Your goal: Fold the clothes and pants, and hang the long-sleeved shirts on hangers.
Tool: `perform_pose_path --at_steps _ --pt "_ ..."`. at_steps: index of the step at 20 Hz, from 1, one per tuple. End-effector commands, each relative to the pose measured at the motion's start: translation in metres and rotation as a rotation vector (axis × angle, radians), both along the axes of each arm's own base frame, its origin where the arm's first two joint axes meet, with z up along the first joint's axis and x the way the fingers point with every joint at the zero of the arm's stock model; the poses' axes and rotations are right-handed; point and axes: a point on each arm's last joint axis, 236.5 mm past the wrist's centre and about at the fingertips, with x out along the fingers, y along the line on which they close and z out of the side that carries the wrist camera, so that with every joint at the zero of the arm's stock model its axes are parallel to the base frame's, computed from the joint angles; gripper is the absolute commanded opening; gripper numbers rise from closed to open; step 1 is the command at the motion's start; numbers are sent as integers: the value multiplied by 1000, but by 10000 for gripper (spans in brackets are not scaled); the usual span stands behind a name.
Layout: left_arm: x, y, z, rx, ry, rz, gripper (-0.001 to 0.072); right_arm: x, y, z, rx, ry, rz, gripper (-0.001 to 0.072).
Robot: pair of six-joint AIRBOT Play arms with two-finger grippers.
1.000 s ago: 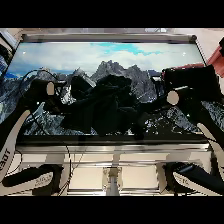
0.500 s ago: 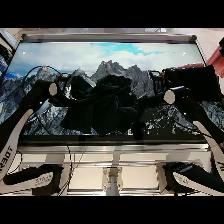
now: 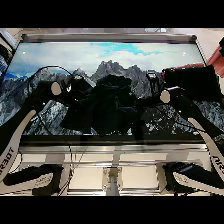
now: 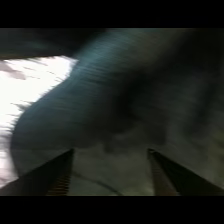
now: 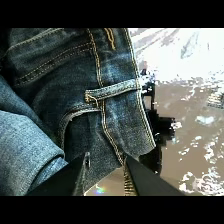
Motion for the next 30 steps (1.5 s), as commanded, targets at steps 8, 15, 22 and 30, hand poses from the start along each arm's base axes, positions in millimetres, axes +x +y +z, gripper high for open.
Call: perform_pose_path --at_steps 8,15,22,30 --pt "-88 -50 20 -10 149 -45 580 -15 -3 -7 -29 62 39 445" --pt "-107 -36 -26 -21 150 98 580 -15 -3 -7 -31 61 46 445" --pt "-101 -56 -68 -36 181 122 462 -14 0 -6 -28 51 80 445" --pt "-76 10 -35 100 75 200 23 -13 -12 -7 -103 36 147 502"
